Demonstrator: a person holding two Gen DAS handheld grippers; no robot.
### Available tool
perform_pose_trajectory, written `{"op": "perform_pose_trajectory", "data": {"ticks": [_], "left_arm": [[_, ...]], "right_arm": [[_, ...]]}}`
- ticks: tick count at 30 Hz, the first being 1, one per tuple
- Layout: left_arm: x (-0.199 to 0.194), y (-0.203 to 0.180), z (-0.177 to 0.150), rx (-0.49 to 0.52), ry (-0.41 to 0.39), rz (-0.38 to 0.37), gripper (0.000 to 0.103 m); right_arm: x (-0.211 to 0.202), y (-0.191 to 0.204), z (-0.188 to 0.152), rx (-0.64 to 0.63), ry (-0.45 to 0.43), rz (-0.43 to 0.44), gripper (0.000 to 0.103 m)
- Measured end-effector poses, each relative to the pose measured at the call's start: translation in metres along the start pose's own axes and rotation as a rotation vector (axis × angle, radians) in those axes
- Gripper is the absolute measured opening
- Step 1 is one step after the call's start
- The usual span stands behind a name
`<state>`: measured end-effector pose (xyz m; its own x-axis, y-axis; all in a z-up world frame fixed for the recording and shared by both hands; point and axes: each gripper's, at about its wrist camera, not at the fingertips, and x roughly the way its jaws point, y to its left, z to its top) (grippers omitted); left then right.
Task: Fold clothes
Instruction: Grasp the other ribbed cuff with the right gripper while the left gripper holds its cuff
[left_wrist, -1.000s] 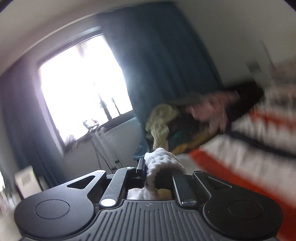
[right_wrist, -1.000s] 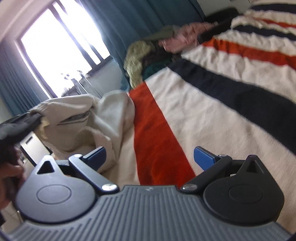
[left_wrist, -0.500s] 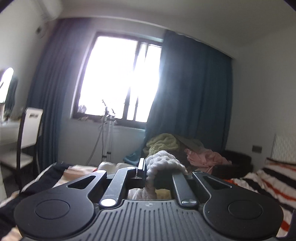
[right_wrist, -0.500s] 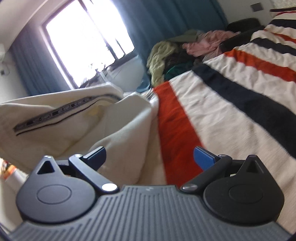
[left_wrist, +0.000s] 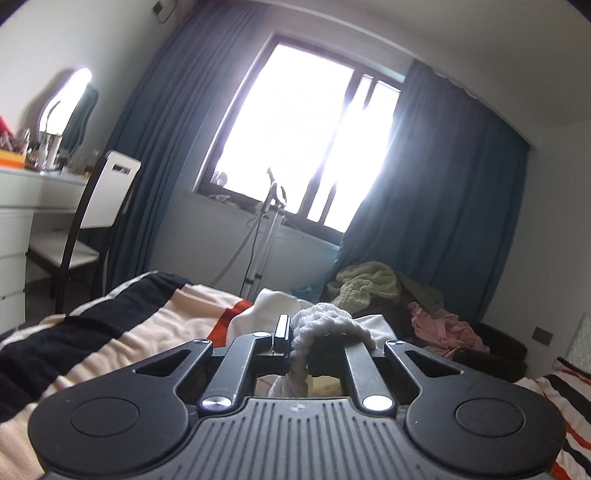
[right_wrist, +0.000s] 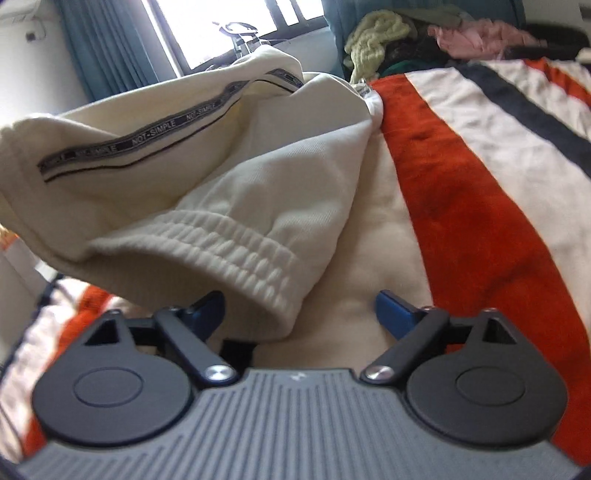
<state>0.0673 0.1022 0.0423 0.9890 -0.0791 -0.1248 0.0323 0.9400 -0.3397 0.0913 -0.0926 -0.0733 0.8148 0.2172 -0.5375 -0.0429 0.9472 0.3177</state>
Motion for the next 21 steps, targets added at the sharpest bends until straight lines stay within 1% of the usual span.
{"op": "perform_pose_trajectory", "data": {"ticks": [1, 2, 3, 4, 5, 6, 7, 8, 10, 14, 17, 21], "left_arm": [[0.006, 0.003, -0.001, -0.012, 0.008, 0.004, 0.008], [0.010, 0.003, -0.003, -0.027, 0.018, 0.009, 0.008], [0.015, 0.003, -0.005, -0.042, 0.028, 0.014, 0.008], [0.021, 0.007, -0.005, -0.054, 0.041, 0.019, 0.008], [0.024, 0.009, -0.006, -0.054, 0.050, 0.028, 0.008], [0.026, 0.010, -0.006, -0.041, 0.054, 0.036, 0.008], [0.027, 0.010, -0.005, -0.029, 0.058, 0.035, 0.008], [0.028, 0.009, -0.005, -0.016, 0.062, 0.034, 0.008], [0.030, 0.009, -0.005, 0.009, 0.071, 0.033, 0.008], [0.032, 0.014, -0.009, -0.006, 0.141, 0.030, 0.009], [0.038, 0.018, -0.016, -0.028, 0.264, 0.043, 0.009], [0.045, 0.028, -0.037, -0.107, 0.451, 0.067, 0.009]], "right_arm": [[0.004, 0.002, -0.001, -0.021, -0.015, -0.016, 0.075], [0.006, 0.002, -0.001, -0.021, -0.021, -0.019, 0.072], [0.008, 0.001, 0.000, -0.015, -0.024, -0.018, 0.072], [0.010, 0.000, 0.001, -0.008, -0.028, -0.018, 0.067], [0.010, 0.000, 0.002, -0.010, -0.029, -0.026, 0.054], [0.009, 0.000, 0.003, -0.015, -0.031, -0.034, 0.046], [0.008, 0.000, 0.005, -0.013, -0.033, -0.031, 0.036], [0.005, 0.000, 0.008, -0.010, -0.039, -0.024, 0.029], [-0.005, 0.002, 0.013, -0.007, -0.063, -0.017, 0.023], [-0.043, 0.008, 0.030, -0.053, -0.182, -0.052, 0.019], [-0.081, 0.015, 0.038, -0.120, -0.280, -0.095, 0.018], [-0.103, 0.025, 0.034, -0.299, -0.294, -0.188, 0.018]]}}
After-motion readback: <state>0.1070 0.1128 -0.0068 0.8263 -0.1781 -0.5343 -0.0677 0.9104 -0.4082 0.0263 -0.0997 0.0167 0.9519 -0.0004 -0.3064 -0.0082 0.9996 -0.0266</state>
